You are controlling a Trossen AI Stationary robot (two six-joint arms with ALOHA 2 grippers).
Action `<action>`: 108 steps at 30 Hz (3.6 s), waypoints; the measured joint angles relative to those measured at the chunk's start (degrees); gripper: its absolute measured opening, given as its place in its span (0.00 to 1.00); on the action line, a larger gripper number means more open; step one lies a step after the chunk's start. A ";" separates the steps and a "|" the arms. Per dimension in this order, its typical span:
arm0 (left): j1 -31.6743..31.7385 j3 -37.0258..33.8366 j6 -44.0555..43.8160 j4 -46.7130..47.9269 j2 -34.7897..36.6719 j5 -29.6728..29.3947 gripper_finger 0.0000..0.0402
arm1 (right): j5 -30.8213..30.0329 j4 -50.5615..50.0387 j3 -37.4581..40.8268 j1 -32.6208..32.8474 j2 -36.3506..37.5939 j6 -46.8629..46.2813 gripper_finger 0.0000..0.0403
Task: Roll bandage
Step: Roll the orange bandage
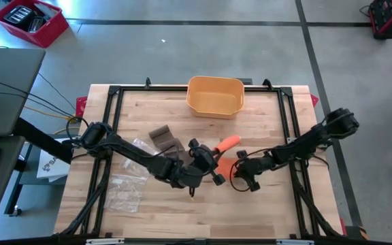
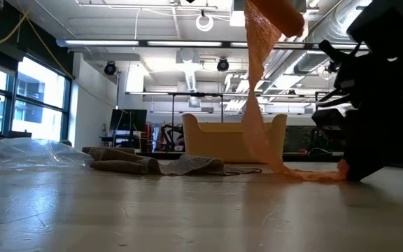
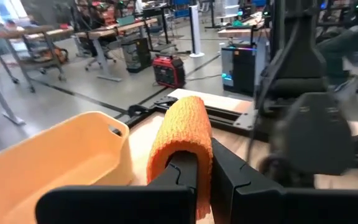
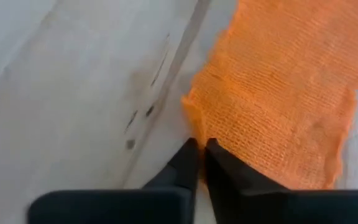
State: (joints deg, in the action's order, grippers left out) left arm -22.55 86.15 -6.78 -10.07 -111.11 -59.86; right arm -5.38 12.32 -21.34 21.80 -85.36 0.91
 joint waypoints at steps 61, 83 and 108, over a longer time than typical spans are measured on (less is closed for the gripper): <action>1.35 -28.54 -8.60 -34.22 1.11 18.66 0.01 | -35.45 -66.93 -54.67 52.13 -3.66 -53.57 0.00; -1.06 -28.98 -20.14 -35.73 -6.40 20.60 0.01 | -81.07 -71.79 -59.50 43.21 6.91 -27.78 0.00; -9.09 -23.59 -17.48 -38.20 -5.92 30.67 0.03 | -55.57 -80.55 -52.64 6.96 13.77 -23.73 0.00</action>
State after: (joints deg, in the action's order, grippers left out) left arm -31.64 62.56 -24.26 -48.27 -117.03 -29.19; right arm -60.95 -68.23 -73.98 28.76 -71.59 -22.83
